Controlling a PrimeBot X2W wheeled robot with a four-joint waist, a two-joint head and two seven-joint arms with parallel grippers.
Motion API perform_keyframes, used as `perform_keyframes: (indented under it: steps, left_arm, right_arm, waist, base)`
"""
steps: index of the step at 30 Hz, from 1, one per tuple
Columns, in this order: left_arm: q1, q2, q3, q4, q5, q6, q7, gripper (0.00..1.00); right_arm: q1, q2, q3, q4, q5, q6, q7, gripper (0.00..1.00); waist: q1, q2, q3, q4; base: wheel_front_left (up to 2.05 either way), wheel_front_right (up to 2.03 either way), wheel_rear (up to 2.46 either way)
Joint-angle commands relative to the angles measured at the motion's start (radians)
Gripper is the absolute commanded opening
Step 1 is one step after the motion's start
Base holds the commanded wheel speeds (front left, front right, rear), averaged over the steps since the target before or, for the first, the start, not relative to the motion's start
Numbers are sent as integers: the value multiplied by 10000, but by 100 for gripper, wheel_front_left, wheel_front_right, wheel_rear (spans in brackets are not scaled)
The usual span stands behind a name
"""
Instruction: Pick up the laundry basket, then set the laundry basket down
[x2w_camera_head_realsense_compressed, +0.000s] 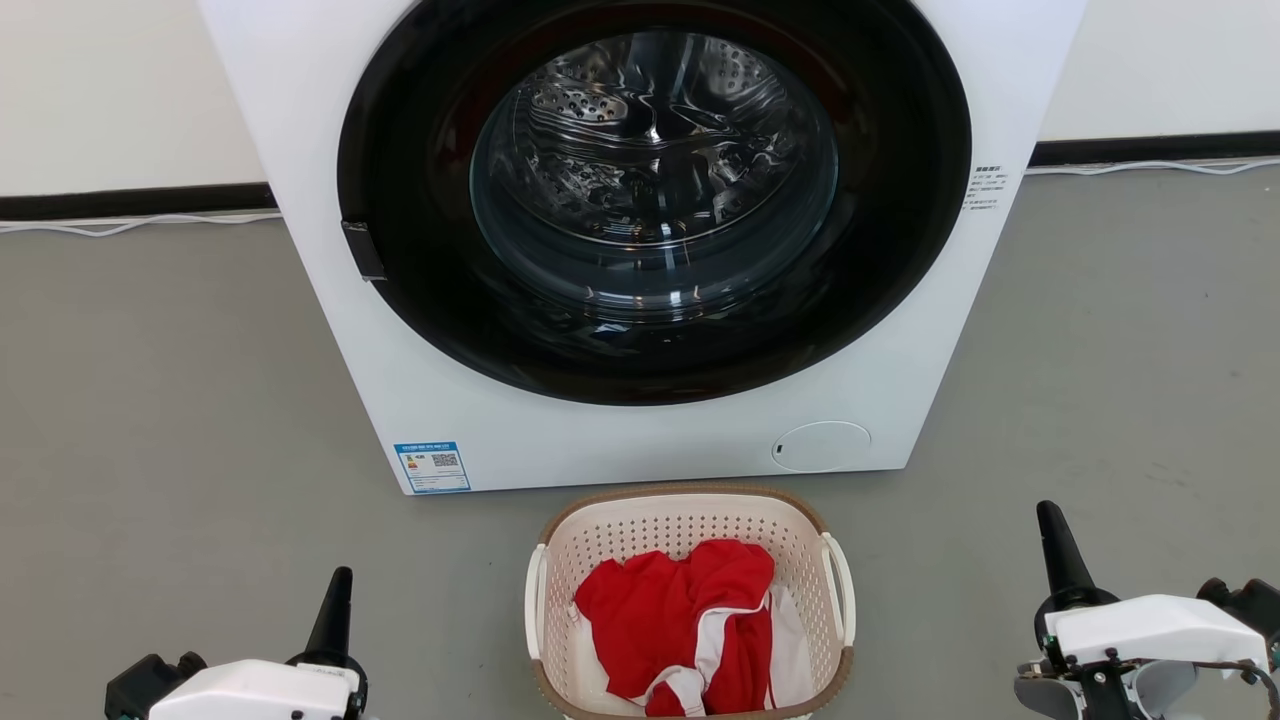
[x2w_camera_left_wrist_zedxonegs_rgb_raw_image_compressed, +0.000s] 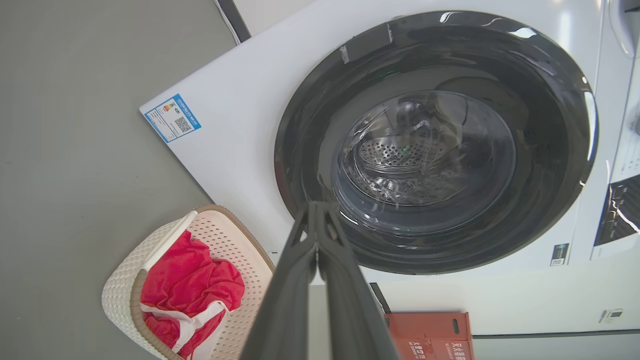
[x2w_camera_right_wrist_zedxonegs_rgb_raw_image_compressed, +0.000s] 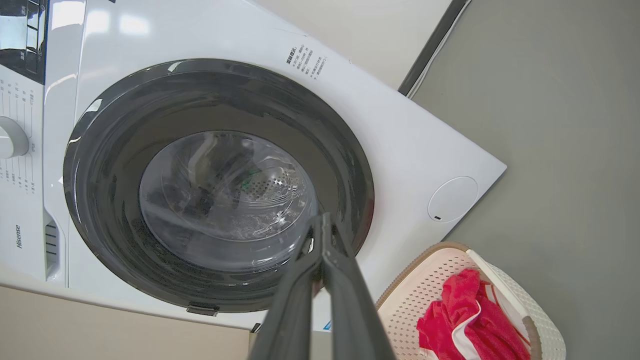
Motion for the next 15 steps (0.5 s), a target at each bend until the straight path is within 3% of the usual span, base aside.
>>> perform_keyframes:
  steps: [1,15]
  left_arm:
    - [-506,107,261,-334,-353,-160,119,0]
    - [-598,100,334,-547,-1659,-387,502,0]
  right_arm:
    - [-125,-45,146,-373,444,52,111,0]
    - [-97,-23,107,-678,2180,60,484,0]
  waist:
    - [-1,-1,1,12]
    - [-1,-1,4,99]
  base:
    - [0,0,0]
    - [0,0,0]
